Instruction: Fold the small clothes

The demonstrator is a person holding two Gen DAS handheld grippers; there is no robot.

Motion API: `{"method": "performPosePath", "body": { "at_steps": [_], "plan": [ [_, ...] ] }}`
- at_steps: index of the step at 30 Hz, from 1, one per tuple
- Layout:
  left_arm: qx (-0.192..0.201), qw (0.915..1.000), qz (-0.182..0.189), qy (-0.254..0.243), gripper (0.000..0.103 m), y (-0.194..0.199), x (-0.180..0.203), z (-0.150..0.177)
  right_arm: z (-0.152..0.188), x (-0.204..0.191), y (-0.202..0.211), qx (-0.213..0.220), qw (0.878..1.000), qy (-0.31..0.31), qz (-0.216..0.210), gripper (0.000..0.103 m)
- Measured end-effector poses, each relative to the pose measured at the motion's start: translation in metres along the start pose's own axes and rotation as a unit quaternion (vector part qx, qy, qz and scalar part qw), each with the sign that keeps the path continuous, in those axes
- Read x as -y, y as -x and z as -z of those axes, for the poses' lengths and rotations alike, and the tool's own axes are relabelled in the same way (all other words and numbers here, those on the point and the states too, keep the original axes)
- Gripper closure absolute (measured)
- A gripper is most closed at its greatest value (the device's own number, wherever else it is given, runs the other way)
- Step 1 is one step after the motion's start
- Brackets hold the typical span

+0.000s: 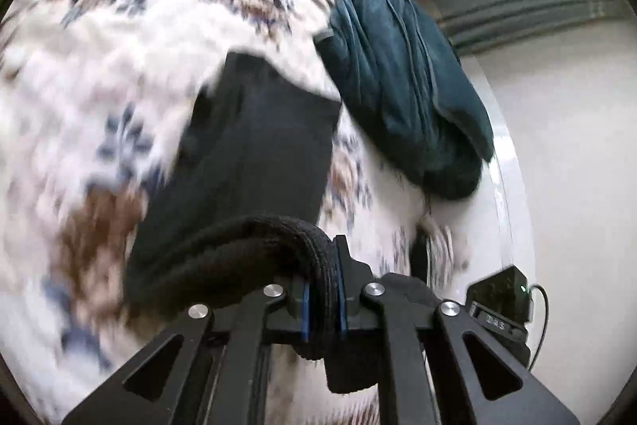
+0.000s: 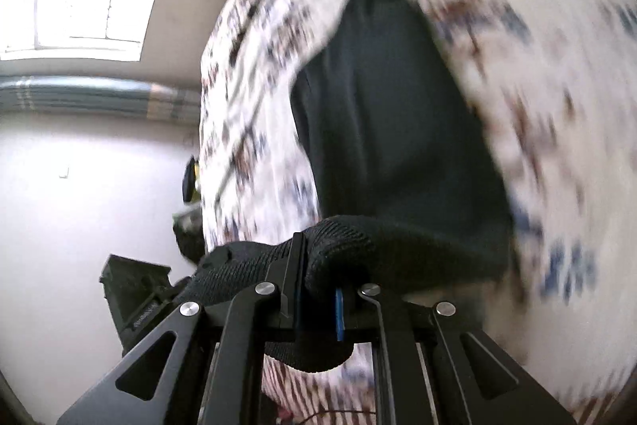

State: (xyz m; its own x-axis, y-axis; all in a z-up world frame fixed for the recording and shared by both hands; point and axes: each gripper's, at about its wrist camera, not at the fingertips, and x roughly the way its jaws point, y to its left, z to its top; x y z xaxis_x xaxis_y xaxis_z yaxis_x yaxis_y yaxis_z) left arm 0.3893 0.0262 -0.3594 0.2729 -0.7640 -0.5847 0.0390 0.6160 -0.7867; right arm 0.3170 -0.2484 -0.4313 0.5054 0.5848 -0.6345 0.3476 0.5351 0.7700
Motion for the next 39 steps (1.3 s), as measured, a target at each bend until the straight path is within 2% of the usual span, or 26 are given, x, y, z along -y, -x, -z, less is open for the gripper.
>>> {"method": "performPosePath", "body": {
  "at_steps": [4,8,11,12,13,15,16,17,18,19,21,22,23,25,27,28,29,30,31,32,33,34,35,36,37,39],
  "plan": [
    [0.009,0.9995,0.009,0.028,0.095,-0.045,-0.012,-0.064,-0.086,-0.017,-0.039,0.029,0.999,0.007,0.016,0.091],
    [0.015,0.9988,0.003,0.047,0.095,-0.101,-0.027,-0.127,-0.155,-0.016,-0.074,0.033,0.999,-0.004,0.019,0.091],
    [-0.006,0.9974,0.027,0.067,0.093,-0.133,-0.046,-0.157,-0.205,-0.013,-0.112,0.029,0.999,-0.014,0.028,0.091],
    [-0.020,0.9954,0.041,0.085,0.087,-0.147,-0.056,-0.169,-0.217,-0.010,-0.121,0.030,0.999,-0.018,0.038,0.091],
    [-0.031,0.9934,0.042,0.102,0.081,-0.160,-0.067,-0.177,-0.228,-0.004,-0.132,0.026,0.998,-0.029,0.040,0.086],
    [-0.040,0.9890,0.058,0.130,0.041,-0.169,-0.083,-0.185,-0.249,0.014,-0.152,0.011,0.997,-0.065,0.028,0.066],
    [-0.035,0.9864,0.070,0.144,0.037,-0.168,-0.088,-0.187,-0.255,0.019,-0.155,0.010,0.997,-0.073,0.018,0.036],
    [-0.021,0.9816,0.096,0.164,0.036,-0.165,-0.095,-0.189,-0.261,0.021,-0.155,0.019,0.997,-0.077,0.003,0.026],
    [-0.014,0.9789,0.111,0.171,0.032,-0.161,-0.098,-0.188,-0.266,0.022,-0.151,0.031,0.997,-0.073,-0.016,0.026],
    [-0.003,0.9795,0.104,0.172,0.029,-0.154,-0.099,-0.185,-0.268,0.021,-0.147,0.032,0.997,-0.065,-0.028,0.026],
    [0.011,0.9901,0.055,0.129,0.028,-0.141,-0.090,-0.181,-0.268,0.019,-0.135,0.031,0.998,-0.044,-0.021,0.026],
    [0.017,0.9967,0.002,0.080,0.028,-0.135,-0.079,-0.179,-0.267,0.018,-0.129,0.036,0.999,-0.028,0.004,0.026],
    [0.021,0.9979,-0.034,0.052,0.028,-0.135,-0.073,-0.181,-0.265,0.018,-0.125,0.038,0.998,-0.010,0.040,0.025],
    [0.015,0.9908,-0.127,-0.044,0.028,-0.143,-0.051,-0.183,-0.263,0.021,-0.123,0.041,0.994,0.017,0.101,0.025],
    [-0.015,0.9761,-0.189,-0.107,0.028,-0.166,-0.042,-0.189,-0.264,0.028,-0.134,0.026,0.990,0.038,0.136,0.025],
    [-0.026,0.9707,-0.203,-0.126,0.028,-0.177,-0.040,-0.189,-0.265,0.031,-0.141,0.020,0.989,0.044,0.140,0.025],
    [-0.044,0.9599,-0.227,-0.159,0.029,-0.194,-0.037,-0.190,-0.266,0.032,-0.148,0.013,0.989,0.050,0.137,0.026],
    [-0.053,0.9532,-0.237,-0.179,0.032,-0.205,-0.034,-0.190,-0.267,0.030,-0.157,0.007,0.988,0.060,0.139,0.026],
    [-0.057,0.9504,-0.239,-0.191,0.042,-0.212,-0.035,-0.192,-0.269,0.026,-0.163,0.007,0.987,0.072,0.140,0.027],
    [-0.059,0.9440,-0.248,-0.209,0.084,-0.221,-0.033,-0.192,-0.270,0.022,-0.168,0.009,0.986,0.086,0.145,0.032],
    [-0.064,0.9394,-0.258,-0.217,0.094,-0.226,-0.033,-0.193,-0.270,0.016,-0.176,0.008,0.982,0.103,0.157,0.035],
    [-0.063,0.9373,-0.261,-0.222,0.094,-0.230,-0.032,-0.193,-0.272,0.011,-0.186,0.003,0.978,0.120,0.170,0.049],
    [-0.056,0.9356,-0.261,-0.231,0.095,-0.231,-0.031,-0.193,-0.271,0.009,-0.191,-0.002,0.974,0.131,0.184,0.076],
    [-0.054,0.9347,-0.263,-0.232,0.096,-0.230,-0.030,-0.192,-0.269,0.006,-0.200,-0.014,0.968,0.146,0.202,0.091],
    [-0.052,0.9365,-0.258,-0.231,0.096,-0.227,-0.030,-0.191,-0.267,0.004,-0.204,-0.015,0.964,0.153,0.216,0.096],
    [-0.045,0.9386,-0.253,-0.231,0.096,-0.220,-0.029,-0.189,-0.266,0.002,-0.203,0.003,0.958,0.165,0.235,0.096]
  ]
}}
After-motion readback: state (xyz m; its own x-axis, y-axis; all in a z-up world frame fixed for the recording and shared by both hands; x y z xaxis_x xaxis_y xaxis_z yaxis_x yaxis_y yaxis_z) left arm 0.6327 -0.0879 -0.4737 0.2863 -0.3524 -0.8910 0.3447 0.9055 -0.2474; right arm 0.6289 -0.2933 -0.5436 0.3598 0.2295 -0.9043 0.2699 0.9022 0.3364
